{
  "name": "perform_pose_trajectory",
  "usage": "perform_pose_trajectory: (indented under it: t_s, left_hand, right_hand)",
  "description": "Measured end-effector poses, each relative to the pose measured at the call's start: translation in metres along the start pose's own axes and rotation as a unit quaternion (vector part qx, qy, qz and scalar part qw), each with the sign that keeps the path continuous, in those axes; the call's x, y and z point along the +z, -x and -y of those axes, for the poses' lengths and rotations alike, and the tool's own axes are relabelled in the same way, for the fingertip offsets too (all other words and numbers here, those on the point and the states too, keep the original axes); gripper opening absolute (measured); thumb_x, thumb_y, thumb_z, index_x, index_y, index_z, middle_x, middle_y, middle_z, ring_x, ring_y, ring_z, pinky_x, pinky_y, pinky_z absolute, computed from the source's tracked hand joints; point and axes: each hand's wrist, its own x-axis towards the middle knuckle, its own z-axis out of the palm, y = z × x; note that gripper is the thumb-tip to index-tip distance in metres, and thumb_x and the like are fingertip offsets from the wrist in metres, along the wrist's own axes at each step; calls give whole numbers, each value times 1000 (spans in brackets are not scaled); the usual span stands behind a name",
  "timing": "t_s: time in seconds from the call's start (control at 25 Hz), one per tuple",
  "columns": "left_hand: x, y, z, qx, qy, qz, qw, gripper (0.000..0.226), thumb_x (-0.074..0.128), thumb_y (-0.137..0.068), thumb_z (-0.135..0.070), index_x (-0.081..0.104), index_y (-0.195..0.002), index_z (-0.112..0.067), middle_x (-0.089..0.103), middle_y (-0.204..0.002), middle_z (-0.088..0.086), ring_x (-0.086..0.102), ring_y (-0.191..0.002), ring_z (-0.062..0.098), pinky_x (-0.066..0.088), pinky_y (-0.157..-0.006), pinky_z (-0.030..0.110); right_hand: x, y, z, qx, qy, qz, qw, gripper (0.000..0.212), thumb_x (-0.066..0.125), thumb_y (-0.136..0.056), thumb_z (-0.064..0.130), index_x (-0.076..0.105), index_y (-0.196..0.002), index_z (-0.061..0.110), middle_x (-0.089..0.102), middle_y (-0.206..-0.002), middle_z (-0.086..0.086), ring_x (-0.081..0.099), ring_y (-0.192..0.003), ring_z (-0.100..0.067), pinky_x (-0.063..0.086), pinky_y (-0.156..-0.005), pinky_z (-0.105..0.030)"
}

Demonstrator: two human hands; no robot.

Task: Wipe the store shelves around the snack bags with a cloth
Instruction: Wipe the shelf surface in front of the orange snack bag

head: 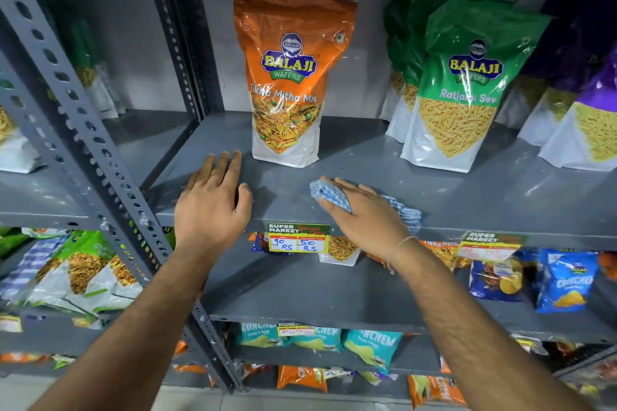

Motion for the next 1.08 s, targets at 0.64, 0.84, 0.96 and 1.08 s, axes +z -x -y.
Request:
perform_pose_trajectory:
  t_s: [0.64,0.84,0.96,1.08]
  left_hand:
    - [-8,6,35,21,-10,33,999,66,20,-102,-47,39,-159,-21,38,-167,6,28,-158,24,29,-126,48]
    - [-3,6,33,17,-19,9,1000,59,27,-102,-40,49,-153,-19,53,-157,9,41,-152,29,35,-122,49]
    - [-3,9,33,10,-16,3,1000,60,27,-101,-40,52,-151,-19,53,-157,11,43,-150,30,35,-123,49]
    - [-5,10,32,5,-15,-4,1000,59,28,-101,-40,55,-149,-19,53,-156,12,47,-148,30,35,-123,47]
  right_hand:
    - [-2,-23,-6,93,23,-35,995,53,46,-104,36,37,-152,16,39,-159,-6,36,-145,-29,27,-117,-34]
    - [42,5,50,-29,37,-63,997,53,56,-96,18,47,-147,11,48,-154,-8,44,-141,-26,26,-118,-33]
    - [41,-2,53,-26,-23,-101,994,47,52,-93,19,52,-141,17,64,-134,-11,59,-123,-33,47,-103,-42]
    - [22,-32,44,59,-90,-192,975,40,51,-98,18,54,-137,21,69,-124,-11,61,-113,-36,48,-87,-38]
